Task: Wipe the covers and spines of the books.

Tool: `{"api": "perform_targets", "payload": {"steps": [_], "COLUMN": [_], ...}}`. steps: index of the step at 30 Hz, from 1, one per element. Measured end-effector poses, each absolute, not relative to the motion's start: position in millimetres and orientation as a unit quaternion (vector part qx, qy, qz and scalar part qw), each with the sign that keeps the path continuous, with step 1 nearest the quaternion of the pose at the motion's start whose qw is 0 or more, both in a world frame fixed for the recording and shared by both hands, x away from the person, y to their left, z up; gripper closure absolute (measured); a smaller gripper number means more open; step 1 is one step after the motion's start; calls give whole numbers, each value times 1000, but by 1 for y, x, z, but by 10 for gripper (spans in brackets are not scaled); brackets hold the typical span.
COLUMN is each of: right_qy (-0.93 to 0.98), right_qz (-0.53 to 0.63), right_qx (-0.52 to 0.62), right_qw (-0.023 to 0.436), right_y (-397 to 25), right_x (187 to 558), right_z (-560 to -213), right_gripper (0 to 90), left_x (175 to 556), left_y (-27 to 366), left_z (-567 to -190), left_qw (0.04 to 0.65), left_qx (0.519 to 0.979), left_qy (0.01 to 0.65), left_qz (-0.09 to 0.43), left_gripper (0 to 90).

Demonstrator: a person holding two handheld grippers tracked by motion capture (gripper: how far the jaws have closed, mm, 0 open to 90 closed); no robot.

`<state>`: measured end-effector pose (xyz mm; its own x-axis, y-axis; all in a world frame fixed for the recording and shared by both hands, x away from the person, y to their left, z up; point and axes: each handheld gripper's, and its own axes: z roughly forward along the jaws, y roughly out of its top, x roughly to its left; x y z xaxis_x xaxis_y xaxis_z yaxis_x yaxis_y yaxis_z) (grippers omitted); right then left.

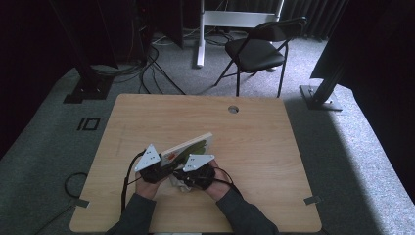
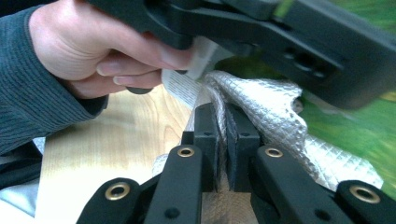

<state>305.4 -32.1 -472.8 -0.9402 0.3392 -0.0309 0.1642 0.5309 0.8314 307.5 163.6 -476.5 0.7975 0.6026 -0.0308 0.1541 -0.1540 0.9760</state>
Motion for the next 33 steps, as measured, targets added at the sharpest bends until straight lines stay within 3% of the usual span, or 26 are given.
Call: {"api": "perform_targets", "payload": {"steps": [33], "right_qy": [845], "right_qz": [467], "right_qx": [220], "right_qw": [136], "right_y": [-86], "right_x": [332], "right_z": [-463], "right_gripper": [846], "left_x": [306], "left_y": [163], "left_z": [-475], "left_qw": [597], "left_qx": [736], "left_qy": [255], "left_qz": [192], "left_gripper": [781]}}
